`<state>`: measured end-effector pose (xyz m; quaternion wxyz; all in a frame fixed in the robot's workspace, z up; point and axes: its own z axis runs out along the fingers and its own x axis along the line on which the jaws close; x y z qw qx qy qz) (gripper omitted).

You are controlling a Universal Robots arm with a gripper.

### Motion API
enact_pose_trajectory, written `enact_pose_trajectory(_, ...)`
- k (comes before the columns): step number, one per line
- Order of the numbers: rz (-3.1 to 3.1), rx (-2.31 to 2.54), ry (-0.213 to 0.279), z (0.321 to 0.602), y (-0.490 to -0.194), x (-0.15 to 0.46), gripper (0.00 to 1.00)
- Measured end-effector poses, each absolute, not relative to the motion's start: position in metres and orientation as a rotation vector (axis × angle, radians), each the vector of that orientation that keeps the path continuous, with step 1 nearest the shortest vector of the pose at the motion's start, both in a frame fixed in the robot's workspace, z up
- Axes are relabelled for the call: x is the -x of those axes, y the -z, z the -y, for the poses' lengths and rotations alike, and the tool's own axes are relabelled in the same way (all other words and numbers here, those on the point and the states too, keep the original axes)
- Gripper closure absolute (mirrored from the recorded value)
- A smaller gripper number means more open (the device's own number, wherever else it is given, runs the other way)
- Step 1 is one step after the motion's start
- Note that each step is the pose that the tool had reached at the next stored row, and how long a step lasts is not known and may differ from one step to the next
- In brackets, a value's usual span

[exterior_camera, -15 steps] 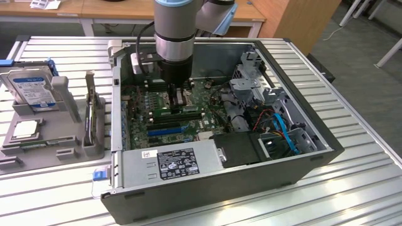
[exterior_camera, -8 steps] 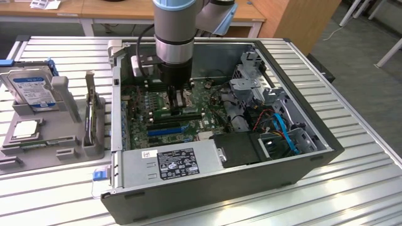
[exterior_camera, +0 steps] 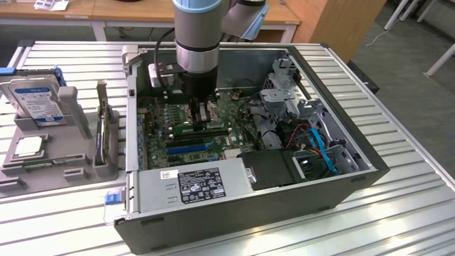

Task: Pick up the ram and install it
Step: 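Insert the ram into the slot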

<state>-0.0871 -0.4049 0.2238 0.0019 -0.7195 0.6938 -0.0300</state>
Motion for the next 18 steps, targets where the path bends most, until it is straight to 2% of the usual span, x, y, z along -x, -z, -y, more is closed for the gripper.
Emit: enact_pose_trajectory(18,-2.182,2.266,0.08,0.4049,-0.224,0.0829,0.87)
